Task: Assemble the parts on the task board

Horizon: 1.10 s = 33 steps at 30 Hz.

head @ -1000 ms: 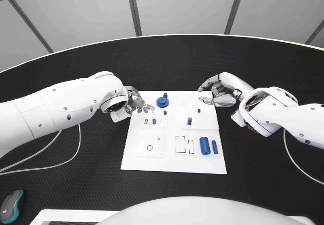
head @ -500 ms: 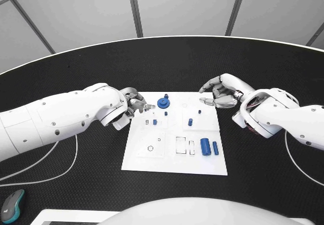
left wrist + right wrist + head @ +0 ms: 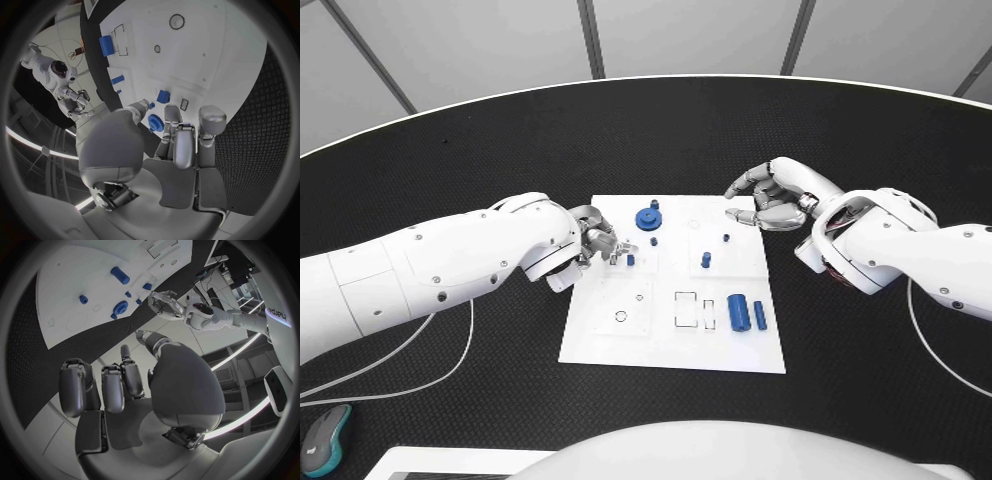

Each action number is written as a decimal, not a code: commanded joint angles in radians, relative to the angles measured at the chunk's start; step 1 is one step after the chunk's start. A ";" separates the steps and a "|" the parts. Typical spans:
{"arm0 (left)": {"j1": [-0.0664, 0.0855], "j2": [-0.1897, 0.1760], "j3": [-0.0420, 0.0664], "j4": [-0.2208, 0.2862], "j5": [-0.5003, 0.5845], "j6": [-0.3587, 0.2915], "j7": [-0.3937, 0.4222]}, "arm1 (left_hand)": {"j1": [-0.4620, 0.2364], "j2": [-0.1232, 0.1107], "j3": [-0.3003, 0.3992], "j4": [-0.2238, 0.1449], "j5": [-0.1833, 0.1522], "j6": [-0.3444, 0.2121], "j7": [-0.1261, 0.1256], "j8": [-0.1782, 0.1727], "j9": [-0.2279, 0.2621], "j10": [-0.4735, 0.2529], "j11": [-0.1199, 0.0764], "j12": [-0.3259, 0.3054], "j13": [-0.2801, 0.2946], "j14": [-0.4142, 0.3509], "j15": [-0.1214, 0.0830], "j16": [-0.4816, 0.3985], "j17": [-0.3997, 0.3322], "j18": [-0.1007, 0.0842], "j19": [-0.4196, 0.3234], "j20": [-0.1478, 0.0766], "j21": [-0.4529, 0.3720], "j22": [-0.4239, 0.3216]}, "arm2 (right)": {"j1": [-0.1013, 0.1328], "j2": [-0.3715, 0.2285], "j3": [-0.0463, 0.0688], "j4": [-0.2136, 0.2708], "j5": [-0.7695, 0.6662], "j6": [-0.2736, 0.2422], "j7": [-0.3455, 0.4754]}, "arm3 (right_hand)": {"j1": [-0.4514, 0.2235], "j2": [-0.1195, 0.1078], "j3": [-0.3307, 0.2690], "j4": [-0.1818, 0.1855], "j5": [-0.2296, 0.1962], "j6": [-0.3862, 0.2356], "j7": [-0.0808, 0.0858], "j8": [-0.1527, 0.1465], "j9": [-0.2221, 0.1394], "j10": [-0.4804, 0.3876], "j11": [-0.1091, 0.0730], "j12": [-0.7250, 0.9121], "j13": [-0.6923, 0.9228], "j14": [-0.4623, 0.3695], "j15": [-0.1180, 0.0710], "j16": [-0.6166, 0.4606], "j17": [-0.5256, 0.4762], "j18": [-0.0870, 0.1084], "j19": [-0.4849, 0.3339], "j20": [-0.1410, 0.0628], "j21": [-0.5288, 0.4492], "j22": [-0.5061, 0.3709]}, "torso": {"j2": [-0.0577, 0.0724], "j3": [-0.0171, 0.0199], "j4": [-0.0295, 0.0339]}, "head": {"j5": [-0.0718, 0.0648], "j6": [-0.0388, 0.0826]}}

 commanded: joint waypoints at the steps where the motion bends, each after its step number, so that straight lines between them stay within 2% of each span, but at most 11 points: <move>1: -0.003 0.005 0.000 -0.005 -0.002 0.011 -0.004 | -0.006 -0.001 -0.004 0.000 0.004 0.006 -0.001 0.003 -0.001 0.000 -0.001 0.003 -0.001 0.058 0.001 0.000 0.098 0.008 0.007 -0.002 -0.003 0.001 | 0.000 0.000 0.000 0.000 0.000 0.000 0.000 | -0.003 -0.006 -0.001 0.006 0.007 0.000 0.001 0.005 -0.001 -0.006 -0.002 -0.004 0.079 0.078 -0.008 -0.005 0.153 0.011 0.040 -0.007 -0.006 0.126 | 0.000 0.0009 0.0004 | -0.001 -0.002; 19: -0.006 0.032 0.000 -0.038 -0.004 0.031 -0.008 | -0.011 0.000 -0.009 0.000 0.004 0.013 -0.004 0.015 -0.001 0.001 -0.003 0.005 -0.003 0.058 -0.001 0.000 0.099 0.008 0.010 -0.003 -0.002 0.003 | 0.000 0.005 0.000 -0.001 0.000 0.002 0.001 | -0.003 -0.006 -0.001 0.006 0.007 0.000 0.001 0.005 -0.001 -0.006 -0.002 -0.004 0.079 0.078 -0.008 -0.005 0.153 0.011 0.040 -0.007 -0.006 0.126 | 0.001 0.0004 0.0007 | -0.007 -0.004; 33: -0.007 0.064 0.000 -0.077 -0.004 0.087 -0.026 | -0.005 0.005 -0.006 -0.002 0.004 0.014 -0.006 0.022 -0.001 -0.001 -0.005 0.004 -0.008 0.058 -0.002 -0.001 0.096 0.008 0.009 -0.005 -0.005 -0.001 | 0.000 0.004 0.000 0.001 0.000 0.003 0.000 | -0.004 -0.005 -0.001 0.008 0.008 0.000 0.001 0.006 -0.001 -0.006 -0.003 -0.004 0.080 0.078 -0.008 -0.005 0.153 0.010 0.041 -0.007 -0.005 0.128 | 0.000 0.0004 -0.0001 | -0.009 -0.007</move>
